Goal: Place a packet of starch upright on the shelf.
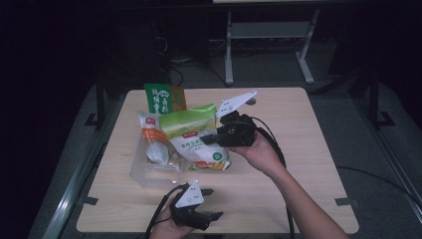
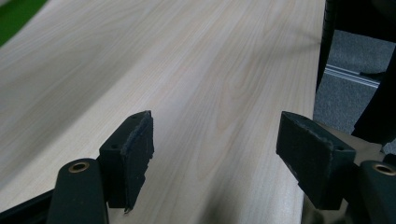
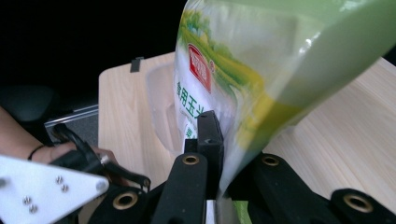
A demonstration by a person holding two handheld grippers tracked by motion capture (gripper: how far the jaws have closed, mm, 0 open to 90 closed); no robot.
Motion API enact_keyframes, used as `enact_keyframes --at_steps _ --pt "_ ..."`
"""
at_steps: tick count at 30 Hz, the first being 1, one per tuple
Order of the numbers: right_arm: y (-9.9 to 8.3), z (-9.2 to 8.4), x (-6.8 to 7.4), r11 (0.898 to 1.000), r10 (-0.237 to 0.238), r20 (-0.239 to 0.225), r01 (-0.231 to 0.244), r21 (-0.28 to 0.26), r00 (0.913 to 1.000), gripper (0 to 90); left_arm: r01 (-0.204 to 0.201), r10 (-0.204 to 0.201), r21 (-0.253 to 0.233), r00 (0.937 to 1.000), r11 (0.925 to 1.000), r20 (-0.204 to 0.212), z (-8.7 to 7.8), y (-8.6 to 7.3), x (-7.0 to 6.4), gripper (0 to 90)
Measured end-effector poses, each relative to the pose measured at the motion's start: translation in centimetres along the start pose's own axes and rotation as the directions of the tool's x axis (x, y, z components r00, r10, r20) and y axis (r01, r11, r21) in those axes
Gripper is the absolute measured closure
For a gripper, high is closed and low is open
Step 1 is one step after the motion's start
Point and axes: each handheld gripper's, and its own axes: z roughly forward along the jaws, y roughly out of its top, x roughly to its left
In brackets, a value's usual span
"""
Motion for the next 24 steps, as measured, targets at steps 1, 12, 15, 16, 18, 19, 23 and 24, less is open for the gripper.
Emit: enact_keyframes --at_steps 1,12,15,16,18,19,23,24 --pt "0.5 0.5 0.1 1.0 -0.014 -0.014 0.014 -0.003 0.9998 86.6 -0.005 0.005 -0.005 1.0 1.0 0.001 0.0 0.0 0.0 27.3" --pt "2.8 3.0 0.9 0.999 -0.042 -0.042 0.042 -0.004 0.9982 86.6 -0.012 0.012 -0.008 0.9999 0.9999 0.009 0.1 0.0 -0.2 27.3" --pt "3.3 3.8 1.2 0.999 -0.04 -0.047 0.04 -0.003 0.9981 86.7 -0.003 0.003 -0.01 0.9999 0.9999 0.015 0.2 0.0 -0.3 27.3" --pt "3.5 4.1 1.2 0.999 -0.054 -0.044 0.053 -0.008 0.9976 86.7 -0.003 0.003 -0.009 0.9999 1.0 0.016 0.2 0.0 -0.4 27.3" --pt "3.8 4.7 1.3 0.998 -0.054 -0.053 0.053 -0.015 0.9971 86.7 -0.008 0.008 -0.008 0.9998 0.9999 0.019 0.2 0.0 -0.4 27.3" --pt "4.1 5.3 1.4 0.999 -0.05 -0.061 0.049 -0.017 0.9969 86.6 -0.006 0.006 -0.007 0.9997 1.0 0.023 0.2 -0.1 -0.4 27.3" --pt "4.6 6.3 1.6 0.998 -0.054 -0.072 0.052 -0.023 0.9959 86.7 0.0 0.0 -0.01 0.9997 0.9999 0.023 0.3 -0.2 -0.4 27.3" --pt "4.7 6.6 1.7 0.998 -0.05 -0.08 0.048 -0.027 0.9955 86.7 -0.002 0.002 -0.008 0.9998 1.0 0.022 0.3 -0.2 -0.4 27.3"
